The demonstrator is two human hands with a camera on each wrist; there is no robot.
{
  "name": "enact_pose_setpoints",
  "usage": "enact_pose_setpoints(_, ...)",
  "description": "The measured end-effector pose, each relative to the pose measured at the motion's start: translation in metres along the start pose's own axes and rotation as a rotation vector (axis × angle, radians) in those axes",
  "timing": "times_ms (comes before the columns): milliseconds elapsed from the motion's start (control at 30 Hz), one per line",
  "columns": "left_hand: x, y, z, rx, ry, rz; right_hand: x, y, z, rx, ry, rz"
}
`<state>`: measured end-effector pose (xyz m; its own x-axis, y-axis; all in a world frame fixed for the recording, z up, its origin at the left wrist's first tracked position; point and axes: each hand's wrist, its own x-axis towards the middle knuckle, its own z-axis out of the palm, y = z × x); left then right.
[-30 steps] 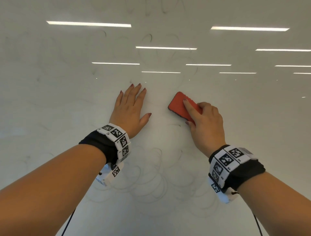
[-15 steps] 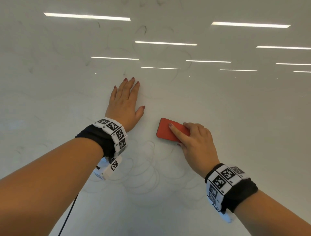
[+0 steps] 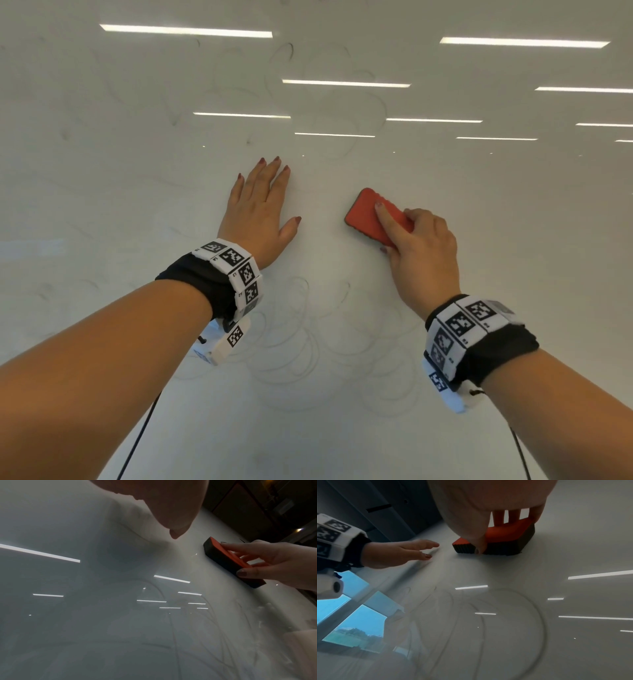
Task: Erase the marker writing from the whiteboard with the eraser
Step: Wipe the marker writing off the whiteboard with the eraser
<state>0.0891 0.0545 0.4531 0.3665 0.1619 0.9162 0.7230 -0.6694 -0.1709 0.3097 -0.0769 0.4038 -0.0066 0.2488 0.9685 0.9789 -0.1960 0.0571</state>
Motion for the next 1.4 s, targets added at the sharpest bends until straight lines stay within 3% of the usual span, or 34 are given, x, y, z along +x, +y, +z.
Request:
enact_pose_setpoints(167, -0.003, -0.001, 0.003, 0.003, -0.013, -0.013, -0.028, -0.026, 0.02, -0.018, 0.01, -0.121)
enact_pose_setpoints(467, -0.018, 0.004, 0.007, 0.0, 0.002, 0.007, -0.059, -0.007, 0.023, -0.045, -0.035, -0.27)
enact_pose_setpoints(733, -0.044, 0.008, 0.018, 0.008, -0.052, 0.019, -0.07, 0.013, 0.016, -0.047, -0.034, -0.233)
enact_pose_setpoints(1067, -0.045, 0.008, 0.022, 0.001, -0.043, 0.023, -0.062, 0.004, 0.016, -0.014, 0.028, -0.027)
enact_pose_setpoints(1400, -0.047, 0.009, 0.023, -0.001, -0.049, 0.006, -0.122, -0.002, 0.026, -0.037, -0.112, -0.251)
